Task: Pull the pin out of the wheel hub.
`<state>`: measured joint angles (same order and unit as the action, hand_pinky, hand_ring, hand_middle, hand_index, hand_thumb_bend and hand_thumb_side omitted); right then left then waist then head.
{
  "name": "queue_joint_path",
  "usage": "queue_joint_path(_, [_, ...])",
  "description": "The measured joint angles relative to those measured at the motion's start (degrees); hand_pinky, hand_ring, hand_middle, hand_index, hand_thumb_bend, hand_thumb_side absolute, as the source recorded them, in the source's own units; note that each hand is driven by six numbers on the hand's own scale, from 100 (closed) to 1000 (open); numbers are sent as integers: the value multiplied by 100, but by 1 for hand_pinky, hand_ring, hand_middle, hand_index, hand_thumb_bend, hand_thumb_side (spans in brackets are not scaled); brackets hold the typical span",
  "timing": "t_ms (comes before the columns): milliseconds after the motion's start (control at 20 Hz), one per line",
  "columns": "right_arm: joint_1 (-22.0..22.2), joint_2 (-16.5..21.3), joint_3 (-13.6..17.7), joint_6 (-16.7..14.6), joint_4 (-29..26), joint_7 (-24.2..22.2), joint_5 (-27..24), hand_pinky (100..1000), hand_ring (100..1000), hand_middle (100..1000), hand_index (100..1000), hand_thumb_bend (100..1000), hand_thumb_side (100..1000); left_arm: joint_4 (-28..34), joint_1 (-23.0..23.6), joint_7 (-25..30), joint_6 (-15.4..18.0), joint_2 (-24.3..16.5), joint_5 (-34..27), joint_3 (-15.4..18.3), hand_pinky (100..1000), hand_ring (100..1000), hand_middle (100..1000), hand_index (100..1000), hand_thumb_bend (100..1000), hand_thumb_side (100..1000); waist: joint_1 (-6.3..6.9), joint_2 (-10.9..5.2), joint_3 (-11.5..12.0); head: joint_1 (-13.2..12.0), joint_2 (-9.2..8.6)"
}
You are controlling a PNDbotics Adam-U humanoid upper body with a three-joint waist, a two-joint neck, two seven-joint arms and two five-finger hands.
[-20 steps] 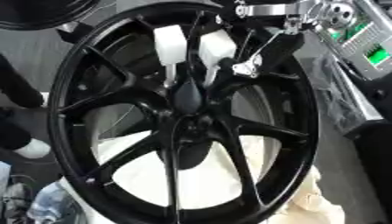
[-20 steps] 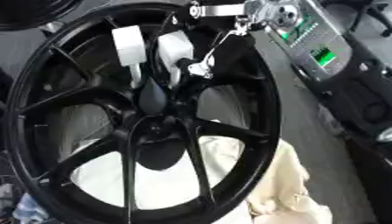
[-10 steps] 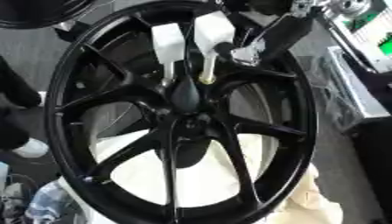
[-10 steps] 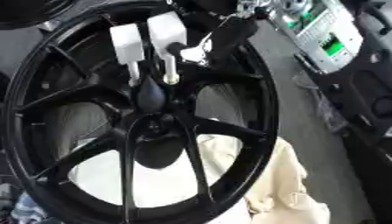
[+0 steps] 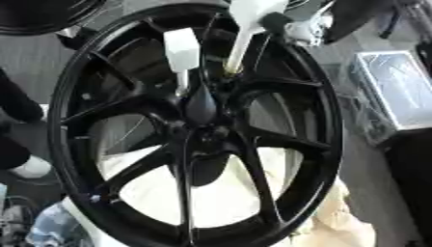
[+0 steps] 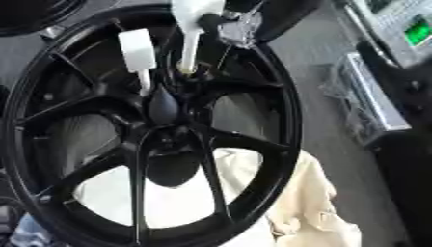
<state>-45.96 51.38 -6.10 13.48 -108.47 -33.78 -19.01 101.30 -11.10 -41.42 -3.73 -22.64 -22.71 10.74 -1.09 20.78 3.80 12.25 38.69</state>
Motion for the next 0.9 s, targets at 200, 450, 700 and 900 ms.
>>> queue_joint_path(200, [743,419,673,-7,-199,706,-750,981,684,375,461,100,100,3,49,-18,6,0,20,8,636,625,597,694,106,818,40,-86,-164,-123,-1])
queue_joint_path(450, [2612,889,1727,-499,-465,1917,-1170,967,687,379,466,100,100,5,162,-75,18,3,52,74,634,626,597,694,108,819,58,-126,-430,-336,0])
queue_joint_path(700, [4518,547,2575,-1287,-512,2813,-552,961,696,392,479,100,102,36,169,-103,23,4,77,90,633,627,598,695,108,818,97,-127,-555,-528,-2])
queue_joint_path(900, [5646,-467,2997,-1806,-514,3277,431,970,765,490,596,100,100,64,165,-103,20,31,100,91,633,627,598,695,107,817,118,-127,-566,-620,-2])
